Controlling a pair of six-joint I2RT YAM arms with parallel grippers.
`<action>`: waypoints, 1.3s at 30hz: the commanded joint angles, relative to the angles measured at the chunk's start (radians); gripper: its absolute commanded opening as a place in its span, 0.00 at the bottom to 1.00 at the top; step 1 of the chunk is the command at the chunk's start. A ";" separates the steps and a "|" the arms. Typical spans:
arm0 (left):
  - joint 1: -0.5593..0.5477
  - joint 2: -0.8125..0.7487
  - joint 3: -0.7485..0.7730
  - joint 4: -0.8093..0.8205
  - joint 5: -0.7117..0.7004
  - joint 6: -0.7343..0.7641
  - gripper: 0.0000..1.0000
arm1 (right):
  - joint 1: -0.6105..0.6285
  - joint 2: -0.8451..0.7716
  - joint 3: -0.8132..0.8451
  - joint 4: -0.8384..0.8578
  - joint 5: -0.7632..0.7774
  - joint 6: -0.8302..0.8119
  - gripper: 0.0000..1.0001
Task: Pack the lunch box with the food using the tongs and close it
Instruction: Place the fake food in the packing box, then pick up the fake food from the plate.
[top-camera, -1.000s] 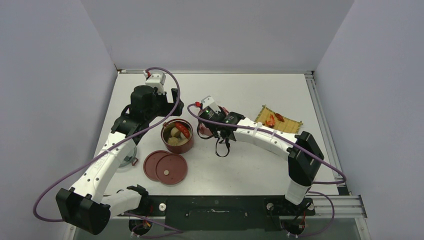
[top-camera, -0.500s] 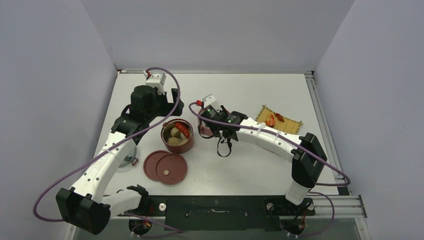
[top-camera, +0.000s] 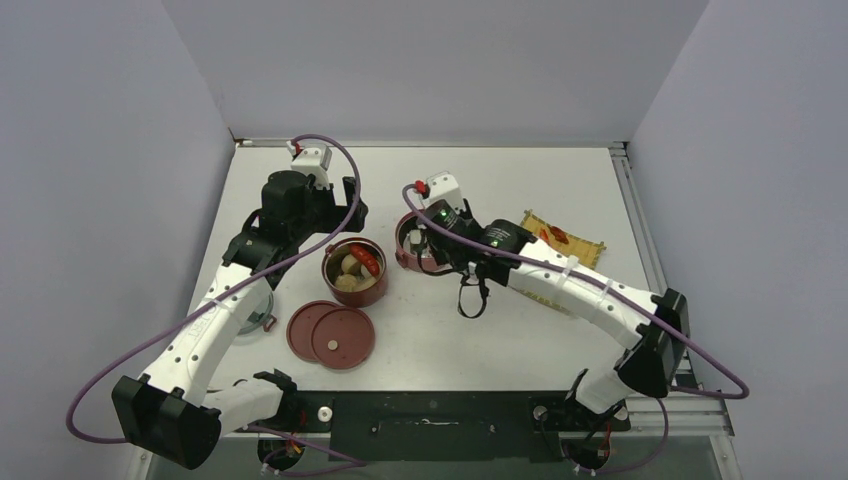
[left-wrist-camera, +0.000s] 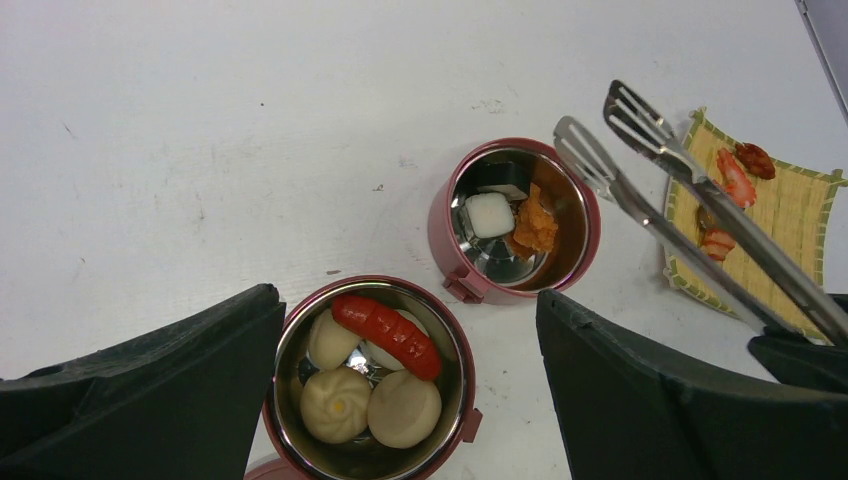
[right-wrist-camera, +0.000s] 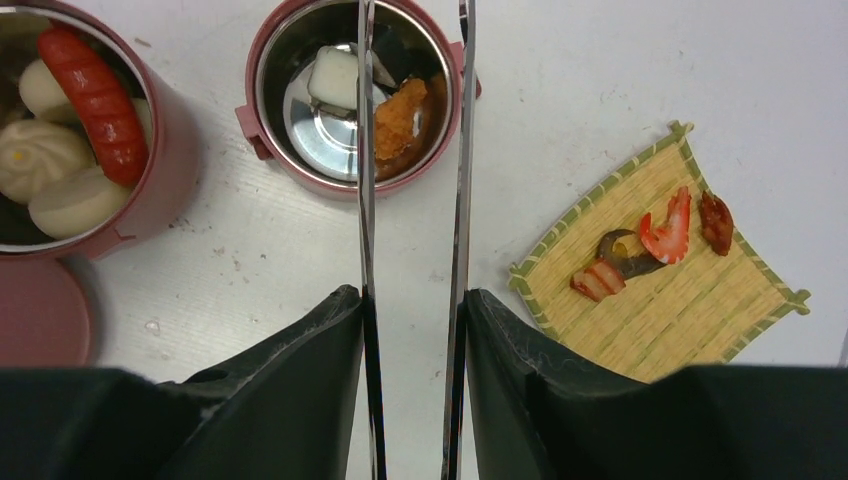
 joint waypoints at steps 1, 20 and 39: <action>0.006 -0.018 0.003 0.052 -0.004 0.003 0.97 | -0.060 -0.140 -0.039 -0.025 -0.003 0.115 0.39; -0.002 -0.012 0.006 0.053 0.026 -0.007 0.97 | -0.505 -0.444 -0.391 -0.178 -0.296 0.247 0.44; -0.008 -0.003 0.004 0.054 0.050 -0.013 0.97 | -0.496 -0.492 -0.462 -0.219 -0.313 0.313 0.41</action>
